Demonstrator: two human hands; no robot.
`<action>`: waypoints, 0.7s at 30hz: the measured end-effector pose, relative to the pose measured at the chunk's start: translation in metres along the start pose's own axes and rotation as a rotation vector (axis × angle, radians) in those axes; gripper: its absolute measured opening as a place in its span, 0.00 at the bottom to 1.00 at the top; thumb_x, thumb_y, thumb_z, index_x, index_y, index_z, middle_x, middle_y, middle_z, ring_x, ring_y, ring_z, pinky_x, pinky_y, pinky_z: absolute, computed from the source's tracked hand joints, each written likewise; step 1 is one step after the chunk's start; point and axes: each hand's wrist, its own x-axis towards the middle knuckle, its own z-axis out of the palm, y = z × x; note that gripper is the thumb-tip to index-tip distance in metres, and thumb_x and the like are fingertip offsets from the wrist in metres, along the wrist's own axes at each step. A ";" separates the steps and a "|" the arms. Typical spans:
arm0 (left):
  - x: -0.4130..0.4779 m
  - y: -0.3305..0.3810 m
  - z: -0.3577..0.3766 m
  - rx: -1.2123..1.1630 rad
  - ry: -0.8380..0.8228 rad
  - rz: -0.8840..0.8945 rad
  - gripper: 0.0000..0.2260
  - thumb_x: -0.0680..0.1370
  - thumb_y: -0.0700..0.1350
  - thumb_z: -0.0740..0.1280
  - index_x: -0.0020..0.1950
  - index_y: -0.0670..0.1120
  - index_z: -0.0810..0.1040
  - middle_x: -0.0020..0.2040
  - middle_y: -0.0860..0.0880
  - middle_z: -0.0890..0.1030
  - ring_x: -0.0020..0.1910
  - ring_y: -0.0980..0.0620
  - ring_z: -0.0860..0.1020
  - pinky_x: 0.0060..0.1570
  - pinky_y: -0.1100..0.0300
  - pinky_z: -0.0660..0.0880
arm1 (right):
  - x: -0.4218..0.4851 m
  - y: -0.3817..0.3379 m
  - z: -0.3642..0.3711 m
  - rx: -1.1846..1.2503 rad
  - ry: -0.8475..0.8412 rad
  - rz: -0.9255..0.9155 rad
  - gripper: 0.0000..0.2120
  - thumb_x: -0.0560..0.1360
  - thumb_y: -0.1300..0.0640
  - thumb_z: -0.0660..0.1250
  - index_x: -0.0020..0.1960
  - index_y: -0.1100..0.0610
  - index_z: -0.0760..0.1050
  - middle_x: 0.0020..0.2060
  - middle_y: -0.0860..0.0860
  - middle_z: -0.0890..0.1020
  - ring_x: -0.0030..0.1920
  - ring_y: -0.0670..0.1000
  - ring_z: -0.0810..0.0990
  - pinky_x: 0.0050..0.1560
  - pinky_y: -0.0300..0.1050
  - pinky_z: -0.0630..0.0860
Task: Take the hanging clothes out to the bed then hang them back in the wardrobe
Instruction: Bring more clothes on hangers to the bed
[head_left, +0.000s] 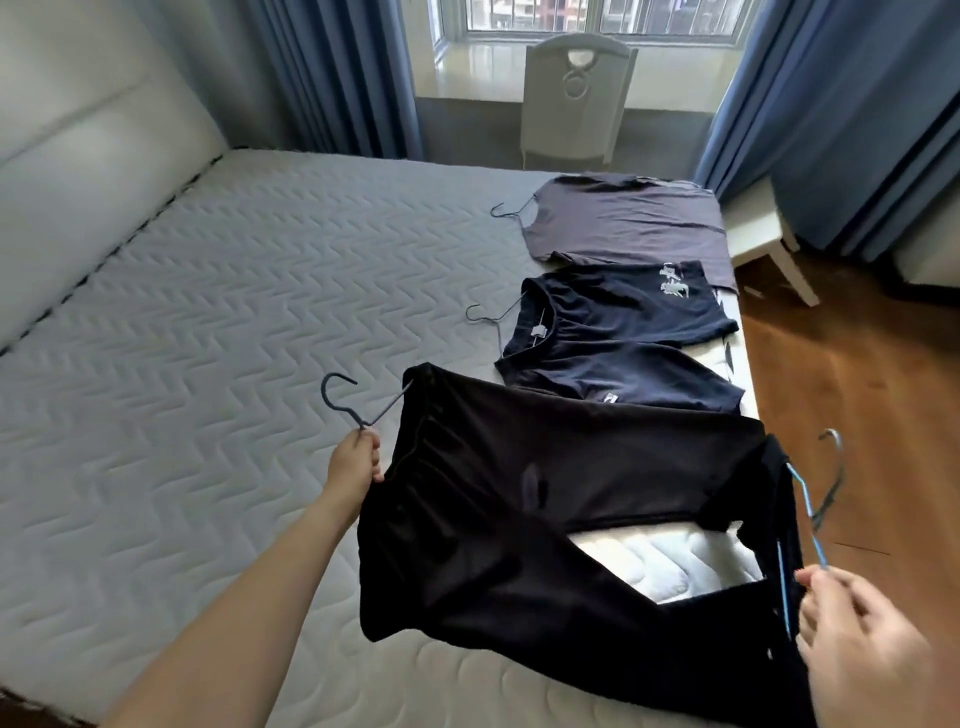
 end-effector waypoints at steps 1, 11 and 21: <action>0.010 -0.006 -0.002 -0.003 0.002 -0.009 0.14 0.81 0.43 0.53 0.36 0.45 0.66 0.28 0.49 0.62 0.26 0.52 0.59 0.27 0.59 0.61 | -0.005 0.004 0.012 -0.007 0.009 -0.003 0.09 0.75 0.58 0.63 0.41 0.61 0.77 0.20 0.46 0.74 0.20 0.43 0.68 0.21 0.29 0.64; 0.123 -0.106 -0.045 -0.001 -0.021 -0.166 0.14 0.81 0.41 0.50 0.36 0.47 0.65 0.29 0.50 0.61 0.26 0.54 0.58 0.23 0.64 0.60 | -0.061 0.094 0.160 -0.162 -0.037 -0.036 0.08 0.75 0.52 0.64 0.41 0.51 0.79 0.24 0.47 0.76 0.25 0.45 0.70 0.26 0.36 0.67; 0.202 -0.230 -0.068 0.124 -0.003 -0.224 0.13 0.81 0.43 0.52 0.38 0.46 0.70 0.32 0.48 0.73 0.30 0.51 0.70 0.31 0.60 0.68 | -0.113 0.211 0.270 -0.377 -0.193 -0.060 0.09 0.78 0.57 0.63 0.40 0.50 0.76 0.24 0.45 0.69 0.26 0.46 0.66 0.32 0.48 0.66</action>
